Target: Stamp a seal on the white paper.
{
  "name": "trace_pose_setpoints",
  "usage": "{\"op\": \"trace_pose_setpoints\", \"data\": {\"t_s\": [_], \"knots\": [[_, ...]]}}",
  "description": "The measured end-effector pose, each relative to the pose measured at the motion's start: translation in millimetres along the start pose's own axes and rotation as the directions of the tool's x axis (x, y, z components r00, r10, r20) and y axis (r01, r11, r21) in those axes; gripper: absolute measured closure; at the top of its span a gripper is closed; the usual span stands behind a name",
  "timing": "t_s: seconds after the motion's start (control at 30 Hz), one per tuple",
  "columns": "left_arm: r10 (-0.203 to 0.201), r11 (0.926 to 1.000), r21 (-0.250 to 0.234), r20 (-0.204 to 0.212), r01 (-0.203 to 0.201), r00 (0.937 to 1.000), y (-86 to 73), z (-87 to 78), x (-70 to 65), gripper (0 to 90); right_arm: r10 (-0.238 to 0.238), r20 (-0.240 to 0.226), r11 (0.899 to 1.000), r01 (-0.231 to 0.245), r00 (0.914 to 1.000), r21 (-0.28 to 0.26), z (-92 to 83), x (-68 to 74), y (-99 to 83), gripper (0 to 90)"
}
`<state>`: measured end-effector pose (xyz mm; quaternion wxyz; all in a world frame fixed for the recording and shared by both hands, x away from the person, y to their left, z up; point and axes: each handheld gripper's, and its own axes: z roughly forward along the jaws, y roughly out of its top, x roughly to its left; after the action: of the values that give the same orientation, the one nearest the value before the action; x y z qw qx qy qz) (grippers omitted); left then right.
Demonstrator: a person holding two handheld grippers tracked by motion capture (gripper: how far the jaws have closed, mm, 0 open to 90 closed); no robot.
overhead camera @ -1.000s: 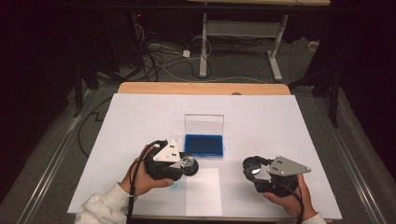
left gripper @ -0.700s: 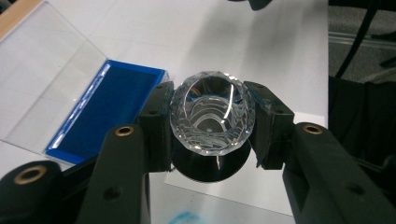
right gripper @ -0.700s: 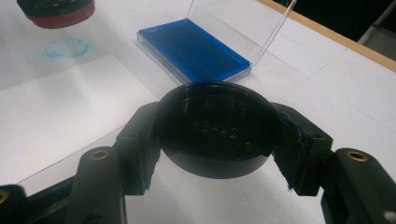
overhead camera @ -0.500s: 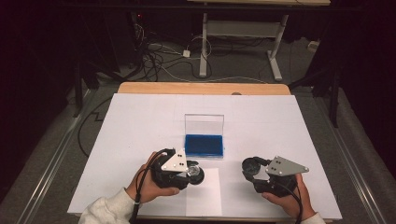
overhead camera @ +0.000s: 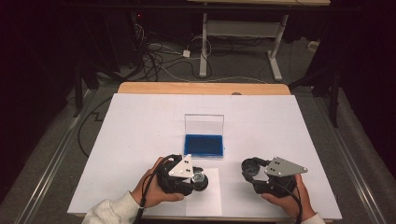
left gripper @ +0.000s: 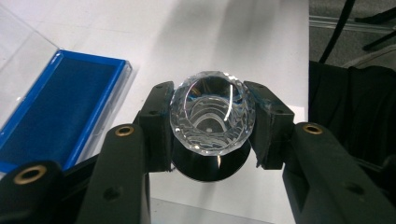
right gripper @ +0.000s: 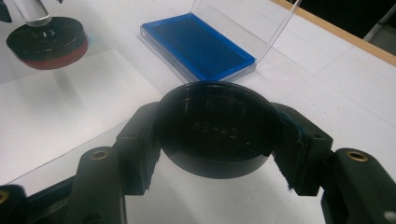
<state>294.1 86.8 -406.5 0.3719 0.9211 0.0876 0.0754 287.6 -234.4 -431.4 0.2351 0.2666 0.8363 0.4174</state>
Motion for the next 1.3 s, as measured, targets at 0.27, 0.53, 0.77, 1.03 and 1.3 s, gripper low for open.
{"op": "trace_pose_setpoints", "data": {"t_s": [0.27,0.53,0.77,1.03,1.3], "knots": [[-0.016,0.9997,0.020,0.045,0.015,0.9989,-1.0,9.0,-0.4,54.7,-0.001,0.000,1.000,0.001,1.0000,0.005,0.7,0.4,-0.5,38.3],[-0.022,0.9987,0.048,0.073,0.019,0.9971,-1.1,14.4,-1.2,54.7,-0.004,0.001,1.000,0.004,1.0000,0.010,1.6,0.9,-1.0,38.3],[-0.024,0.9974,0.069,0.078,0.018,0.9967,-1.5,21.0,-1.3,54.7,-0.008,0.000,1.000,0.008,1.0000,0.013,2.1,0.8,-1.3,38.3],[-0.021,0.9963,0.084,0.086,0.014,0.9960,-1.6,26.2,-2.3,54.7,-0.005,0.000,1.000,0.005,1.0000,0.014,2.5,1.2,-1.6,38.3],[-0.012,0.9944,0.106,0.091,0.002,0.9958,-3.1,31.1,-2.0,54.7,-0.006,-0.002,1.000,0.006,1.0000,0.016,3.0,1.2,-1.9,38.2]]}}
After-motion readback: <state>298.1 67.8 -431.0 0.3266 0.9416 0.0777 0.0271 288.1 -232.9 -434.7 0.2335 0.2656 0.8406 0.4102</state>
